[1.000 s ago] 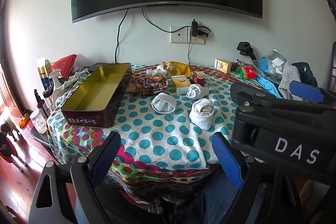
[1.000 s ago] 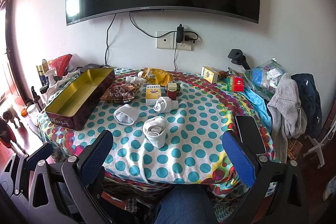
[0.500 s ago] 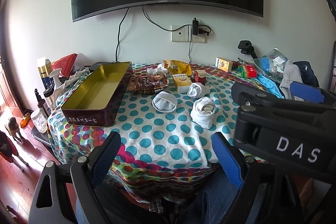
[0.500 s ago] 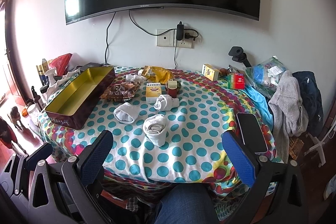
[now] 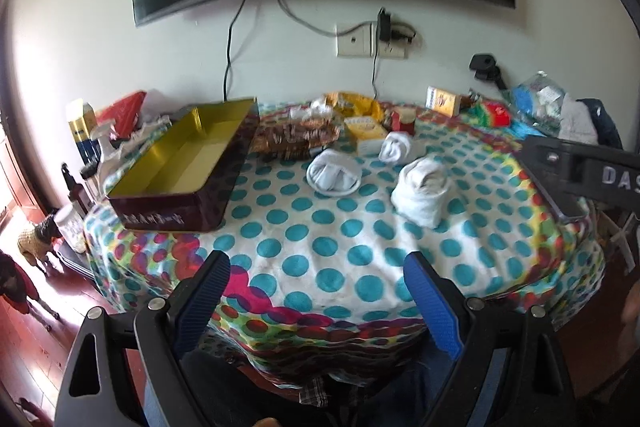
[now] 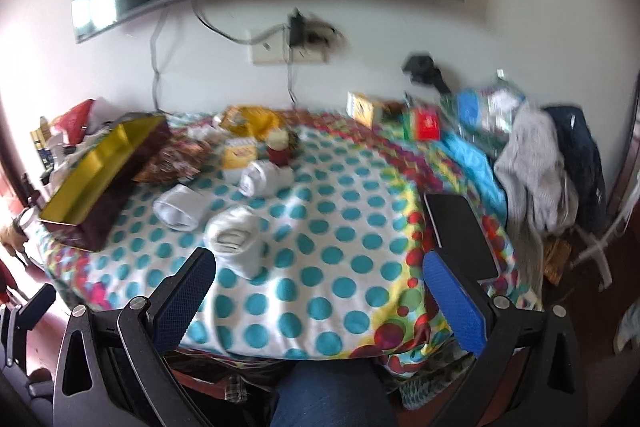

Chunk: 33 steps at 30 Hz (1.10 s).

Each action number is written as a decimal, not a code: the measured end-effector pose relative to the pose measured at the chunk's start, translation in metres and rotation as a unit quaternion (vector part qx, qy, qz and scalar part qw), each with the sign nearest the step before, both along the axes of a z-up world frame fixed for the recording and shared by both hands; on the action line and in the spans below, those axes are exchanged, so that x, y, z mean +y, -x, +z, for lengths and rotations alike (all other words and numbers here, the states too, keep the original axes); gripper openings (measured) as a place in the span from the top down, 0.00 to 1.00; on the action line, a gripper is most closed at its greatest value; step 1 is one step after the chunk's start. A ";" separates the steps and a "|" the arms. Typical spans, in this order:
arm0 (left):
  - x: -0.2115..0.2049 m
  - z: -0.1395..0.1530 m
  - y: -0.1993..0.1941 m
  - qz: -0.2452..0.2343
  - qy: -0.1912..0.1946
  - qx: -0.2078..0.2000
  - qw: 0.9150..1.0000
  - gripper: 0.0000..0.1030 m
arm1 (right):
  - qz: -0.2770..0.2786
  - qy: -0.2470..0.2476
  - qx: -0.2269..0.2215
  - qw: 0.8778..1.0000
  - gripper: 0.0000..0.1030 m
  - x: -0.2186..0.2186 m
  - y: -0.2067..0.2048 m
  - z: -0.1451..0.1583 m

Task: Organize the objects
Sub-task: 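Lower the left gripper onto a white rolled sock and close it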

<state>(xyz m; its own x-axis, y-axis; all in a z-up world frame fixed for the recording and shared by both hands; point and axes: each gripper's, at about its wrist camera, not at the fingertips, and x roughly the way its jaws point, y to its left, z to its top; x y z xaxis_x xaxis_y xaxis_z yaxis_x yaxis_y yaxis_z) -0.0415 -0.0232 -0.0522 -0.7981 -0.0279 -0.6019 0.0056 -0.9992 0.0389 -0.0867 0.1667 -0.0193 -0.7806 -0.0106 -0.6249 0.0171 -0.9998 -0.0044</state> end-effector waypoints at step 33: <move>-0.003 -0.046 0.192 -0.030 -0.013 -0.081 0.996 0.12 | 0.062 0.014 -0.073 0.995 0.00 -0.020 0.063 -0.089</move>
